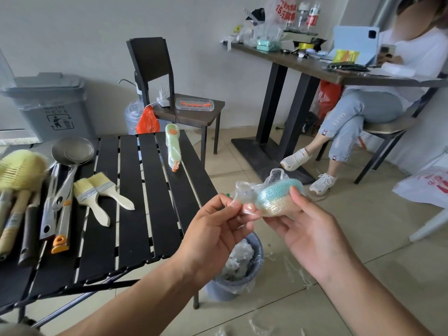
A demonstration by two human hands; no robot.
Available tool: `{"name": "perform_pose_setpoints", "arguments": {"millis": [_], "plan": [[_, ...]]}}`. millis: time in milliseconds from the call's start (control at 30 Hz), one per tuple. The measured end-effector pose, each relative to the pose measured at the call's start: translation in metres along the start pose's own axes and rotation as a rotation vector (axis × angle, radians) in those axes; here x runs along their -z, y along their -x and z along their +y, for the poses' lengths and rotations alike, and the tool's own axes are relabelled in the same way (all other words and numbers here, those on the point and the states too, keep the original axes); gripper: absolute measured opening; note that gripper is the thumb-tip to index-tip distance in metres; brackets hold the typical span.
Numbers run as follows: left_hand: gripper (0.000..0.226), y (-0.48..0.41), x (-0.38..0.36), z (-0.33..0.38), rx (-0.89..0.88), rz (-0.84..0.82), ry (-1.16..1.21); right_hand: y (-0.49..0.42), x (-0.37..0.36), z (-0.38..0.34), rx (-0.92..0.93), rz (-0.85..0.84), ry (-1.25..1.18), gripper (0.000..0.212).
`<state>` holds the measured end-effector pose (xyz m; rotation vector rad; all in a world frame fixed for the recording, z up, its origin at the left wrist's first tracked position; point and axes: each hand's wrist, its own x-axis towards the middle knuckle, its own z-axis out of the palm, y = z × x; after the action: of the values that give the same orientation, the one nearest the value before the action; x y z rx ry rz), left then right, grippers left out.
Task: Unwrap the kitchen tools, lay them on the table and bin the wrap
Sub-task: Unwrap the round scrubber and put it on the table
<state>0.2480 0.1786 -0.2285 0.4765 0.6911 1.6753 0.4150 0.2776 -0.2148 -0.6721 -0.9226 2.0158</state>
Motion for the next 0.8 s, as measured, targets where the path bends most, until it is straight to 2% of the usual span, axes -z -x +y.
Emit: {"name": "perform_pose_setpoints", "arguments": {"millis": [133, 233, 333, 400, 533, 667, 800], "plan": [[0.014, -0.003, 0.001, -0.002, 0.001, 0.001, 0.019, 0.002, -0.003, -0.005, -0.016, 0.006, -0.114, 0.042], [0.017, -0.006, 0.007, 0.006, -0.041, 0.016, -0.032, 0.004, 0.001, -0.02, 0.005, 0.042, -0.203, 0.05], [0.017, -0.006, 0.015, 0.012, -0.059, -0.053, -0.153, 0.007, 0.004, -0.03, -0.037, -0.045, -0.171, 0.054], [0.014, -0.007, 0.015, 0.012, -0.04, -0.074, -0.203, 0.011, 0.002, -0.028, -0.088, -0.124, -0.159, 0.047], [0.039, -0.01, 0.013, 0.007, 0.13, -0.062, -0.307, 0.016, -0.004, -0.017, -0.125, -0.197, -0.113, 0.035], [0.052, -0.005, 0.011, 0.005, 0.295, -0.116, -0.449, 0.017, -0.003, -0.014, -0.199, -0.245, -0.155, 0.051], [0.058, 0.002, 0.005, 0.006, 0.391, -0.129, -0.556, 0.016, -0.004, -0.008, -0.219, -0.238, -0.081, 0.047]]}}
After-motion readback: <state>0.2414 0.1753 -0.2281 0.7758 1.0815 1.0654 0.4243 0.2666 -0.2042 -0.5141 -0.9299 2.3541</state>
